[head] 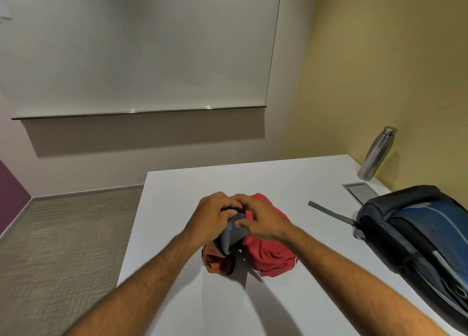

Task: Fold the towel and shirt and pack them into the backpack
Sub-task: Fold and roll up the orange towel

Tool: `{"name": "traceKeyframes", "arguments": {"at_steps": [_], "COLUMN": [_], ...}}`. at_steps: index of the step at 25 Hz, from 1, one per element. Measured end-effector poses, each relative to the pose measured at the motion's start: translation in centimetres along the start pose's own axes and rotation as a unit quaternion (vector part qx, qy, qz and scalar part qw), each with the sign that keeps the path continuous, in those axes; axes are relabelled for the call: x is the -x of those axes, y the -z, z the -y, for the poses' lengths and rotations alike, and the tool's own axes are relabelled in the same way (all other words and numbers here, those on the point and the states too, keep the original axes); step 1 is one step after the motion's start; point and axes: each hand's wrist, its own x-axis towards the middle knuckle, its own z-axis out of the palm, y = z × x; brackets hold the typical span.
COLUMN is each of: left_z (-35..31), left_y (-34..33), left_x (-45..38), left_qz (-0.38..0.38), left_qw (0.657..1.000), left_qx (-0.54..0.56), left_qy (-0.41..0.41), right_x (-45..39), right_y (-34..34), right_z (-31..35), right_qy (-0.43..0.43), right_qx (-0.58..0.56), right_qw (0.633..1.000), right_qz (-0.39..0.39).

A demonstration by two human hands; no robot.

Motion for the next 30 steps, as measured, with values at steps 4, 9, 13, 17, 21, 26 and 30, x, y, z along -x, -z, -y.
{"name": "traceKeyframes", "arguments": {"at_steps": [4, 9, 13, 17, 21, 26, 30], "left_z": [-0.8, -1.3, -1.2, -0.4, 0.8, 1.9, 3.4], "left_y": [2.4, 5.9, 9.0, 11.8, 14.0, 16.9, 18.9], "left_x": [0.0, 0.3, 1.1, 2.4, 4.0, 5.5, 6.5], "left_qz": [-0.047, -0.114, -0.162, -0.192, -0.210, -0.247, -0.268], "left_qw": [0.998, 0.993, 0.986, 0.980, 0.977, 0.969, 0.962], "left_qx": [-0.024, -0.004, -0.006, -0.021, -0.022, -0.004, 0.018], "left_qy": [-0.025, -0.024, -0.038, -0.040, -0.019, 0.014, 0.053], "right_x": [-0.7, -0.6, 0.2, 0.9, 1.5, 2.5, 3.2], "right_y": [0.2, 2.0, 3.5, 4.5, 4.9, 5.9, 7.0], "right_z": [-0.2, 0.3, 0.8, 0.6, 0.7, 1.3, 1.1], "right_qy": [-0.005, 0.014, 0.024, -0.001, -0.003, -0.026, -0.067], "right_qx": [0.033, 0.011, -0.031, -0.059, -0.043, -0.039, -0.008], "right_qw": [0.998, 0.999, 0.999, 0.998, 0.998, 0.996, 0.994], "right_qz": [-0.047, -0.045, -0.024, 0.005, 0.035, 0.080, 0.090]}}
